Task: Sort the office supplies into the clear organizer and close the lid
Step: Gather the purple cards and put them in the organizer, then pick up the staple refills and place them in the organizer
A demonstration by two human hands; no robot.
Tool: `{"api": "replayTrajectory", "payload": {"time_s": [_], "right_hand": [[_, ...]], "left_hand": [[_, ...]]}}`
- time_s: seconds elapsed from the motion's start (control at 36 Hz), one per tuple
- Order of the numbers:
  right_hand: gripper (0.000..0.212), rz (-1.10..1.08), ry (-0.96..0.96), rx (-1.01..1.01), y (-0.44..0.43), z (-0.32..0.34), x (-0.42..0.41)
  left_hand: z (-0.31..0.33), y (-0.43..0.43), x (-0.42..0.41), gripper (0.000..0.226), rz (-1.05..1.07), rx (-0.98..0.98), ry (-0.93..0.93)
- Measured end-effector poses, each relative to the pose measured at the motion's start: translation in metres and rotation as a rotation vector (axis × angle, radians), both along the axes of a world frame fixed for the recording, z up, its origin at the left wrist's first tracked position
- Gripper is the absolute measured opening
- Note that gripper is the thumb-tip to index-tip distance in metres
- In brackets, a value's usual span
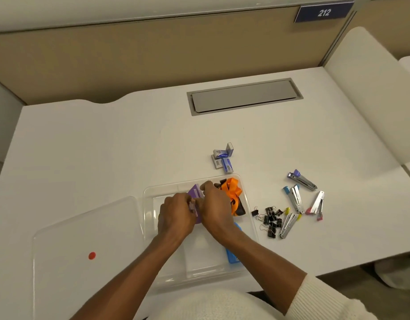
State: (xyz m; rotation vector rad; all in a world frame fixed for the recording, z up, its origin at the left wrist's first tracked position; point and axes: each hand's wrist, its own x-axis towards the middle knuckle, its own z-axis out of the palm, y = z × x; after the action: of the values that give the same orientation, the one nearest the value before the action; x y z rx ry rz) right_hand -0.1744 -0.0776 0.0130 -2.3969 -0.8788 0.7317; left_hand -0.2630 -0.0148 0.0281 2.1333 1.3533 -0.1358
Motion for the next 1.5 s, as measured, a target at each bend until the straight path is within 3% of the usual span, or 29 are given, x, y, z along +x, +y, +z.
{"api": "replayTrajectory", "payload": {"time_s": [0.08, 0.17, 0.28, 0.42, 0.53, 0.75, 0.83, 0.94, 1.08, 1.31, 1.5], "right_hand": [[0.038, 0.083, -0.16, 0.015, -0.007, 0.007, 0.008], [0.019, -0.046, -0.257, 0.128, -0.01, 0.019, 0.029], [0.02, -0.167, -0.306, 0.246, -0.01, 0.028, 0.076], [0.067, -0.104, -0.266, 0.149, 0.003, 0.019, 0.14], [0.097, 0.022, -0.187, 0.0, 0.022, 0.005, 0.168], [0.114, 0.235, -0.227, -0.164, 0.042, -0.03, 0.182], [0.108, 0.255, -0.261, -0.153, 0.041, -0.04, 0.181], [0.084, 0.177, -0.261, -0.082, 0.038, -0.049, 0.184], [0.068, 0.15, -0.277, -0.049, 0.037, -0.051, 0.19], [0.039, -0.055, -0.149, 0.075, 0.034, -0.046, 0.196], [0.035, -0.247, -0.141, 0.266, 0.015, -0.022, 0.182]], "left_hand": [[0.001, 0.006, -0.001, 0.042, 0.024, 0.009, 0.002], [0.004, 0.012, 0.0, 0.042, 0.031, 0.045, 0.007], [0.011, 0.022, 0.019, 0.037, -0.028, 0.15, -0.024], [0.011, 0.045, 0.069, 0.028, -0.247, 0.311, -0.099], [-0.005, 0.067, 0.109, 0.033, -0.411, 0.312, -0.097], [-0.044, 0.097, 0.153, 0.069, -0.661, 0.216, 0.014], [-0.056, 0.103, 0.158, 0.076, -0.744, 0.222, 0.024], [-0.066, 0.104, 0.163, 0.082, -0.777, 0.258, 0.008], [-0.072, 0.101, 0.17, 0.067, -0.788, 0.319, -0.028], [-0.068, 0.101, 0.179, 0.045, -0.541, 0.209, -0.118], [-0.038, 0.098, 0.148, 0.05, -0.389, 0.166, -0.238]]}}
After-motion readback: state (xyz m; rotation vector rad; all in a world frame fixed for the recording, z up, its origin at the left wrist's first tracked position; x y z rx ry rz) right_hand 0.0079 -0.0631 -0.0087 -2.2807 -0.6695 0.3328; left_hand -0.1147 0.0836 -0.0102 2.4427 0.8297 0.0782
